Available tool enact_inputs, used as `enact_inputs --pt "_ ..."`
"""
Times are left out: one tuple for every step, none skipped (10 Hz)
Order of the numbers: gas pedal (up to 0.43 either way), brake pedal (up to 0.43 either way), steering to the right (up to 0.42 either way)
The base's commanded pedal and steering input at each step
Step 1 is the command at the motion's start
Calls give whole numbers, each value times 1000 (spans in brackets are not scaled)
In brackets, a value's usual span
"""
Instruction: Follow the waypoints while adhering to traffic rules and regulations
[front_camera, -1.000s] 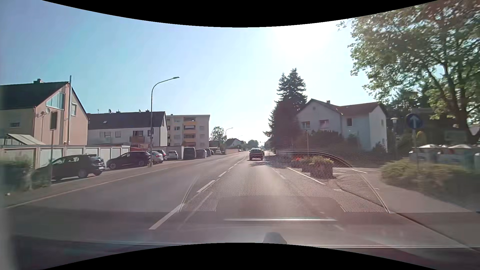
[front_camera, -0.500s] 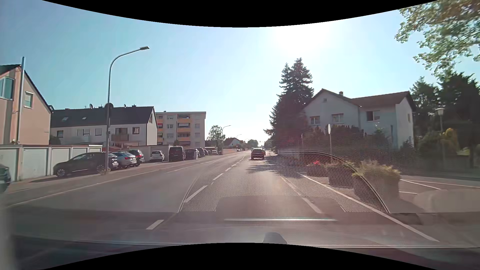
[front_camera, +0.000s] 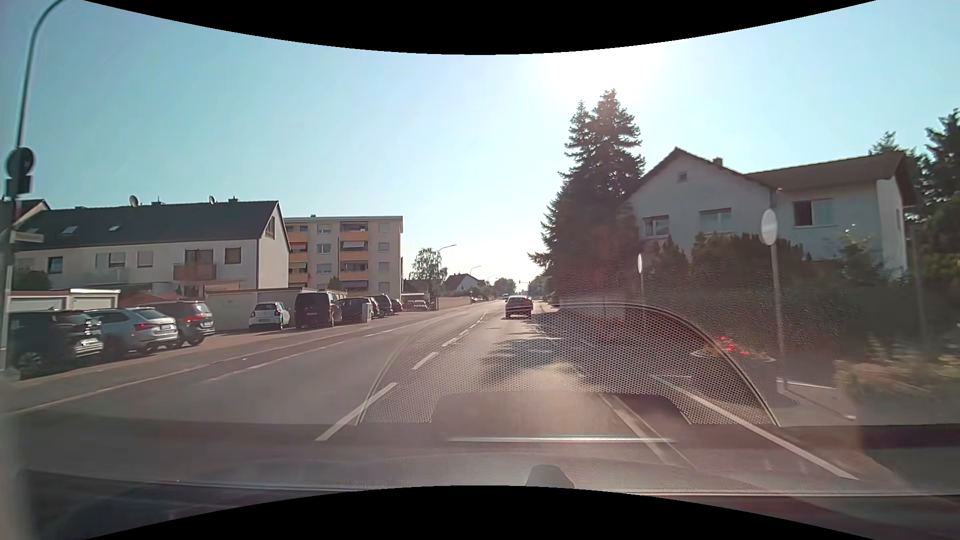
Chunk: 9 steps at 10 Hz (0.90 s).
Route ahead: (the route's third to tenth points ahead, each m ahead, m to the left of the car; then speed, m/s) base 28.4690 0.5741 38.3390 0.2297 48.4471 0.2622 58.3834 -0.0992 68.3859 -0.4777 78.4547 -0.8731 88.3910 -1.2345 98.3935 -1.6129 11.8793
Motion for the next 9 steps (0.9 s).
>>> enact_inputs --pt "0 0 -1" --pt "0 0 -1" --pt "0 0 0" --pt "0 0 0" --pt "0 0 2" --pt "0 0 3" --pt "0 0 5" --pt "0 0 6" --pt "0 0 6"
